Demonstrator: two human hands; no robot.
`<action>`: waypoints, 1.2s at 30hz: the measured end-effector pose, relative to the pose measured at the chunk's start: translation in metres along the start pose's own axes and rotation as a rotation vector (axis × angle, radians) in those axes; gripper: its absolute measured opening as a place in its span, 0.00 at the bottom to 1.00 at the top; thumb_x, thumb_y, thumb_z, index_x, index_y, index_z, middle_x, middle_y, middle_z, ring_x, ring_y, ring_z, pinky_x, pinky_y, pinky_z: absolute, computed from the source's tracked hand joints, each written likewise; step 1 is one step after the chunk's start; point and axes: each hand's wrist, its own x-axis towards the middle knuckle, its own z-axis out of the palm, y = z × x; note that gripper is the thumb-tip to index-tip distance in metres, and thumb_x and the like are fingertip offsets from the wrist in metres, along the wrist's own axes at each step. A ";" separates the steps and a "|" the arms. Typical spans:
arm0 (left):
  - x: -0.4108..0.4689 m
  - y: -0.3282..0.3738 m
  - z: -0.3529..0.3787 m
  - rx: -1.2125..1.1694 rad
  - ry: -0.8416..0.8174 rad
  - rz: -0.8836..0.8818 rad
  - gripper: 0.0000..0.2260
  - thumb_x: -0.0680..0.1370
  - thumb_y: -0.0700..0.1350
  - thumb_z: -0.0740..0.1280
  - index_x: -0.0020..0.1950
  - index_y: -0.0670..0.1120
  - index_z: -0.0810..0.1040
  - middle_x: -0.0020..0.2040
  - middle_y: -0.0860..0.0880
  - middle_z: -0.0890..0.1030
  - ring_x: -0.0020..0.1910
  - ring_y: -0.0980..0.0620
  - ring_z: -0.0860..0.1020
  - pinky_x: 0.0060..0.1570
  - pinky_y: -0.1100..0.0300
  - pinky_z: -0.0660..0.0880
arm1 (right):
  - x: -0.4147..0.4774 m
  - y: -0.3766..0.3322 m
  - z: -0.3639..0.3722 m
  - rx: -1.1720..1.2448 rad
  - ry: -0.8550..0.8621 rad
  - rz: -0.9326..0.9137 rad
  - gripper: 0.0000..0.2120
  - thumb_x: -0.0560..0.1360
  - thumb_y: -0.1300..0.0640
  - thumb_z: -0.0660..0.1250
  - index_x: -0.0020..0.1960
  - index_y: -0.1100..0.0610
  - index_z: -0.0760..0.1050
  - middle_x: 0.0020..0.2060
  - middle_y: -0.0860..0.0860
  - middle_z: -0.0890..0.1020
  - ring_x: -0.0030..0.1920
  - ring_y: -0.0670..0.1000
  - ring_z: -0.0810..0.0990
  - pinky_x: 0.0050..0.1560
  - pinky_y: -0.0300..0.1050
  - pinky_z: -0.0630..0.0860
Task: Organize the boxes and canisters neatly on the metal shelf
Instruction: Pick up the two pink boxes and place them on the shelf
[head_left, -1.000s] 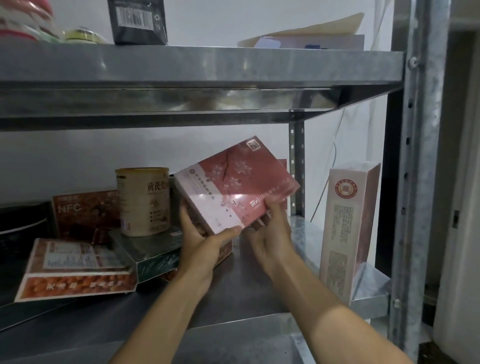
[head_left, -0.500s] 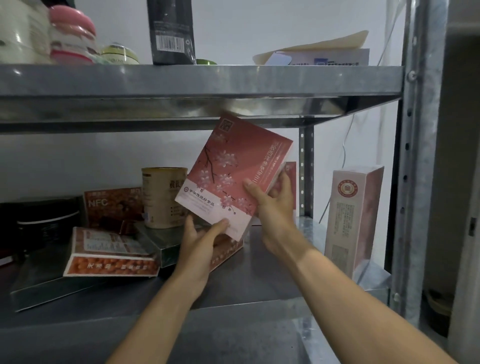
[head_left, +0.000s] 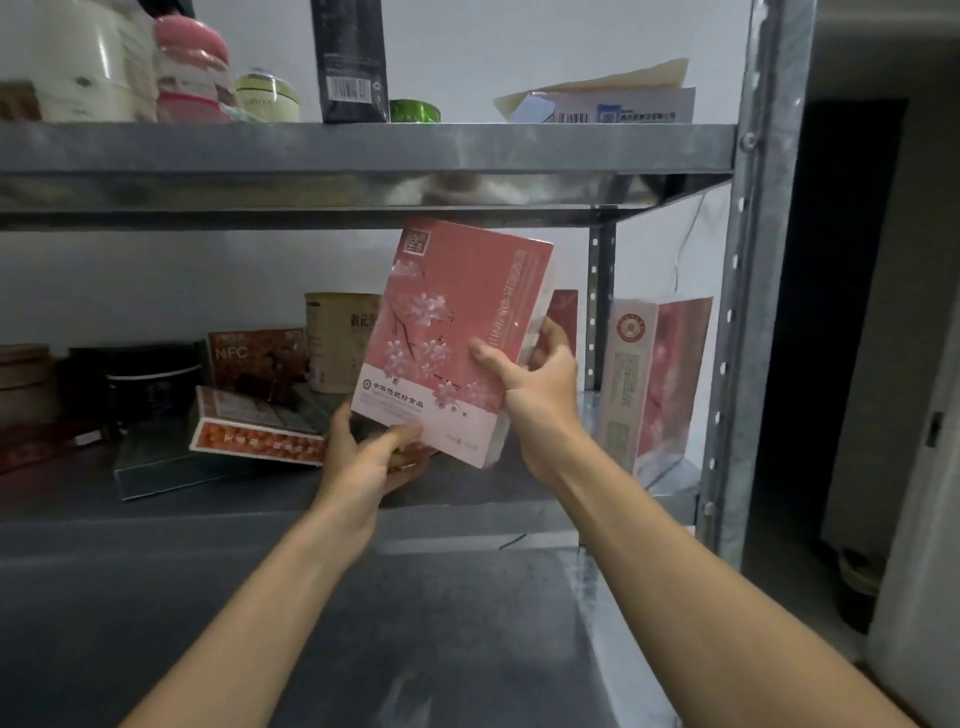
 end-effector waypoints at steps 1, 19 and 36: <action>-0.006 0.000 -0.001 0.009 0.004 -0.005 0.27 0.75 0.37 0.71 0.71 0.50 0.66 0.52 0.44 0.83 0.45 0.44 0.84 0.49 0.51 0.81 | -0.007 -0.004 -0.002 -0.036 -0.001 -0.022 0.31 0.71 0.57 0.77 0.69 0.53 0.66 0.56 0.48 0.81 0.54 0.48 0.83 0.56 0.51 0.82; -0.073 -0.002 0.013 0.273 -0.301 0.035 0.09 0.77 0.40 0.69 0.56 0.51 0.79 0.51 0.51 0.82 0.52 0.51 0.81 0.50 0.60 0.77 | -0.120 -0.072 -0.071 -0.237 0.341 -0.115 0.36 0.71 0.56 0.77 0.74 0.55 0.64 0.59 0.51 0.81 0.55 0.49 0.84 0.52 0.50 0.83; -0.044 -0.028 0.126 0.438 -0.469 -0.034 0.35 0.76 0.40 0.72 0.77 0.57 0.58 0.68 0.46 0.73 0.61 0.48 0.75 0.54 0.56 0.72 | -0.131 -0.093 -0.164 -0.352 0.589 -0.184 0.23 0.73 0.57 0.76 0.60 0.43 0.68 0.48 0.46 0.83 0.47 0.48 0.85 0.46 0.48 0.83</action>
